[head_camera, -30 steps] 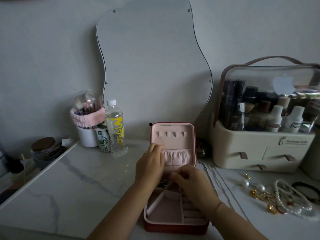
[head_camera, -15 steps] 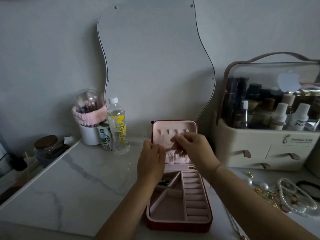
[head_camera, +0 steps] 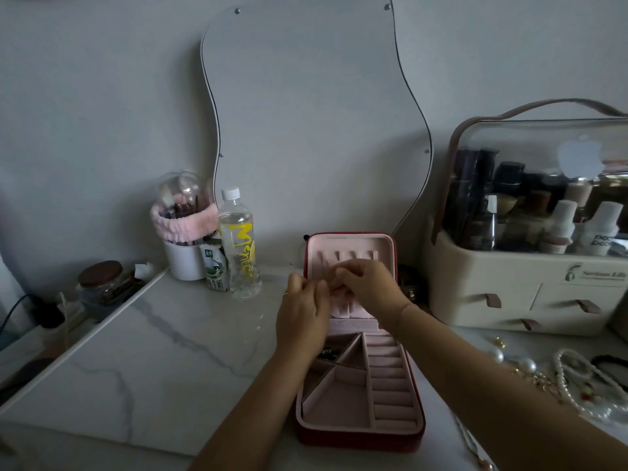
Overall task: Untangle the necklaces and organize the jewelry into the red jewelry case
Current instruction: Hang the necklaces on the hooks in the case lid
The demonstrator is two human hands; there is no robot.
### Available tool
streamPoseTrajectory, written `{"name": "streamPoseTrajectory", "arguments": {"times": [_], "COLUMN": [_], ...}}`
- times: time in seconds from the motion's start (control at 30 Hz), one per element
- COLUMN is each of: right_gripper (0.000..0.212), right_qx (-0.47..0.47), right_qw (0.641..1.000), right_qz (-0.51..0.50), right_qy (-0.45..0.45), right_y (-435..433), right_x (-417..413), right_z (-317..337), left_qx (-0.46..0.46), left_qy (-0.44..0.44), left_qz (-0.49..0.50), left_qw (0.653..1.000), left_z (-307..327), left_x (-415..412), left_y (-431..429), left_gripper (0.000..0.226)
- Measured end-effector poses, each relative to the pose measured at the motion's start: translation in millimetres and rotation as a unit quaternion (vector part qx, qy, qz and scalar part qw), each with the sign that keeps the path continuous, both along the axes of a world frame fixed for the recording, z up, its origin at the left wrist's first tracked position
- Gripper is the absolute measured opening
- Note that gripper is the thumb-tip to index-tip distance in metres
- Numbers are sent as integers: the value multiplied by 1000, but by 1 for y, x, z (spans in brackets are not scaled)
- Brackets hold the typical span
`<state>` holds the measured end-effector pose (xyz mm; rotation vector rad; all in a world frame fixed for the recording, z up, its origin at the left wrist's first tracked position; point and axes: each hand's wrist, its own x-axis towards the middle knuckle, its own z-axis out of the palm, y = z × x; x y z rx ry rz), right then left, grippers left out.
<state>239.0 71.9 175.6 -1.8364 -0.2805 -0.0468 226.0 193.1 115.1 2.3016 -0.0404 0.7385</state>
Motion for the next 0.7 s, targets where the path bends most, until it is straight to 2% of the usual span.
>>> {"name": "streamPoseTrajectory", "arguments": {"times": [0.1, 0.23, 0.37, 0.47, 0.57, 0.7], "right_gripper": [17, 15, 12, 13, 19, 22], "right_qx": [-21, -11, -113, -78, -3, 80], "right_qw": [999, 998, 988, 991, 990, 979], "right_qz": [-23, -53, -106, -110, -141, -185], "right_qy": [-22, -22, -30, -5, 10, 25], "right_y": [-18, -57, -107, -133, -149, -156], "right_x": [-9, -37, -92, -137, -169, -203], "right_z": [-1, 6, 1, -13, -29, -51], "left_qx": [10, 26, 29, 85, 156, 233], "left_qy": [6, 7, -55, -65, -32, -7], "left_qz": [5, 11, -56, -177, -302, -385], "left_qw": [1000, 1000, 996, 978, 940, 893], "left_z": [2, 3, 12, 16, 17, -9], "left_x": [0, 1, -22, -59, -102, -124], "left_y": [0, 1, -11, -31, -64, -99], "left_gripper": [55, 44, 50, 40, 39, 30]}}
